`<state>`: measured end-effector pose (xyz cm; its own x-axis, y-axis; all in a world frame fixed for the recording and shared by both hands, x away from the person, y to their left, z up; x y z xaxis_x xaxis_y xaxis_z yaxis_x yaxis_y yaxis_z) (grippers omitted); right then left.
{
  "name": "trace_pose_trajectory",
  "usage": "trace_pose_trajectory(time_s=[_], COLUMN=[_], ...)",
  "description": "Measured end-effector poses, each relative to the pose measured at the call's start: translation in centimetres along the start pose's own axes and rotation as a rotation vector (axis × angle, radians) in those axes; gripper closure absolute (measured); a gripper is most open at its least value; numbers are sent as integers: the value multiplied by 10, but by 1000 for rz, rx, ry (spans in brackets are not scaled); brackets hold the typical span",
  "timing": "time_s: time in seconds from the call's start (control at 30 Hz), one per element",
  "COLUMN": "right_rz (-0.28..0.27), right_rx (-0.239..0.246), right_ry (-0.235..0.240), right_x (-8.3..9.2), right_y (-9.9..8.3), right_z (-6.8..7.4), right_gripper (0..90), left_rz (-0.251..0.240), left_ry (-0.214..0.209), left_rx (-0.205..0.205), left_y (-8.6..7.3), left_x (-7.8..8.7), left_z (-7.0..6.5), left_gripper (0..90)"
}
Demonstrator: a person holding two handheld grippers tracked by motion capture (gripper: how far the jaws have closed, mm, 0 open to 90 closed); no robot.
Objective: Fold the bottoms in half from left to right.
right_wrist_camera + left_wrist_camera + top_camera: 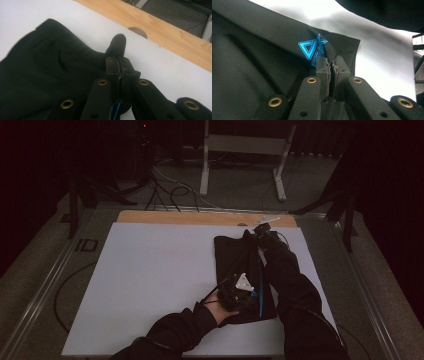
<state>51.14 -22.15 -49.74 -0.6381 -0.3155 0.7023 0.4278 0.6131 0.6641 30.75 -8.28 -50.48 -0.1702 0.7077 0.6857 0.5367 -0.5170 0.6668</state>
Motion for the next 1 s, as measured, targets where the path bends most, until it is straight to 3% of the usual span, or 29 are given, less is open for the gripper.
trace_pose_trajectory(time_s=[0.27,0.33,0.4,0.43,0.47,0.67,0.8,0.87,0.9,0.93,1.0], right_rz=[21,26,34,34,24,8,-14,-26,-41,-54,-52], right_rx=[-14,-16,-9,-9,-11,-38,-62,-64,-56,-63,-51], right_ry=[-13,-15,-30,-30,-38,-23,37,61,98,102,108], right_x=[-5,-6,-5,-5,-1,8,21,24,29,32,38], right_y=[-7,-8,-8,-8,-7,-4,-1,-1,-2,-3,-4], right_z=[0,0,1,1,-1,-1,5,6,10,12,17], right_gripper=[860,796,683,683,580,426,242,242,141,136,112], left_rz=[23,23,6,6,-16,-61,-112,-112,-146,-156,-162], left_ry=[-31,-52,-59,-59,-51,-57,-64,-64,-42,-16,-12], left_rx=[27,31,35,35,36,60,71,71,36,28,28], left_y=[-2,-1,0,0,1,3,1,1,-1,-2,-2], left_x=[-6,-4,1,1,8,26,47,47,60,63,67], left_z=[5,5,3,3,3,7,14,14,18,20,21], left_gripper=[845,816,683,599,552,406,260,227,129,100,0])
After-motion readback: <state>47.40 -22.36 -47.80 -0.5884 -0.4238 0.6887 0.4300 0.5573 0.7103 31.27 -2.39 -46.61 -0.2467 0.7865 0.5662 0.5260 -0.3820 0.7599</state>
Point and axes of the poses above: each handheld gripper's, and its own axes: x roughly backward along the jaws, y roughly out of its top, z roughly to its left, the point moved 3 cm from there along -x, roughly forward along the jaws, and after that the axes turned 12 degrees about x, right-handed, at the moved point
